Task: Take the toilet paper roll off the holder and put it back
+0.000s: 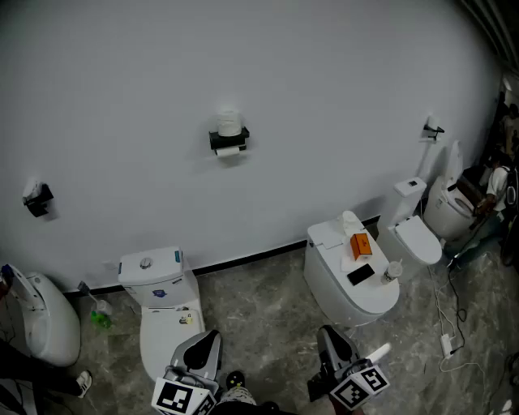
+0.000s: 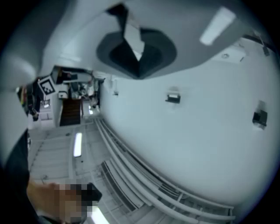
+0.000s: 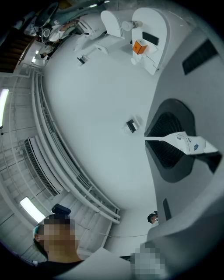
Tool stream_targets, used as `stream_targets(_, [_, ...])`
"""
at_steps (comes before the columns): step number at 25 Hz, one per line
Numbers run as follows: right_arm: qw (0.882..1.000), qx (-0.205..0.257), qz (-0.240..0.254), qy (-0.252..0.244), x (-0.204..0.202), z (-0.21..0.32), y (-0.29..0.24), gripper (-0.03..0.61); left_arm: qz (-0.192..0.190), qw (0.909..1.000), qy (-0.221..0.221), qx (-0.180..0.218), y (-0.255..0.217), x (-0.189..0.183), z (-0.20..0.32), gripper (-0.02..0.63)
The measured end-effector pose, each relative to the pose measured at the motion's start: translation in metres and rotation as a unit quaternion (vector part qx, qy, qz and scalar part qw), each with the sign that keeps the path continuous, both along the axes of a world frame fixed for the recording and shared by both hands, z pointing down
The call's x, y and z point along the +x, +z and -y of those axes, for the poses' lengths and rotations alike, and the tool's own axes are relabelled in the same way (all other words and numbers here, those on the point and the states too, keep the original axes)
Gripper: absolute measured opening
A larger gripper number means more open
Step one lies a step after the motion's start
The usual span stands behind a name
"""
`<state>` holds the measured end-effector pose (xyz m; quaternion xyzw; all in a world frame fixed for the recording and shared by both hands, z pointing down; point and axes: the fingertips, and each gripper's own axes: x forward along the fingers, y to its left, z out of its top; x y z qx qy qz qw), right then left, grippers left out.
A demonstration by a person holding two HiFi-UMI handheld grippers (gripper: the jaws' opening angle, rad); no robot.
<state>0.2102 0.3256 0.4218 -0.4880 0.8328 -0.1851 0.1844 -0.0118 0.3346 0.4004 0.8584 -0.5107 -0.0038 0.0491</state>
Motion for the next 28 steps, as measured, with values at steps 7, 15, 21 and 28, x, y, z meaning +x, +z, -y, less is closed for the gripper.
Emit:
stream_targets(7, [1.000,0.016,-0.002,0.001,-0.002,0.063,0.000,0.015,-0.004,0.9997,0.009,0.022,0.003,0.001,0.074,-0.002])
stream_targets(15, [0.999,0.042,-0.007,0.017,-0.025,0.193,-0.016,0.016,-0.019,0.9980,0.033,0.050,-0.010,-0.017,0.217,-0.002])
stream_targets(21, [0.998,0.057,0.010,0.011,-0.067,0.320,-0.027,0.015,-0.009,0.9975,0.030,0.063,-0.025,-0.059,0.337,-0.002])
stream_targets(28, [0.999,0.049,0.019,-0.009,-0.116,0.430,-0.032,0.015,-0.004,0.9981,0.031,0.053,-0.030,-0.097,0.441,-0.002])
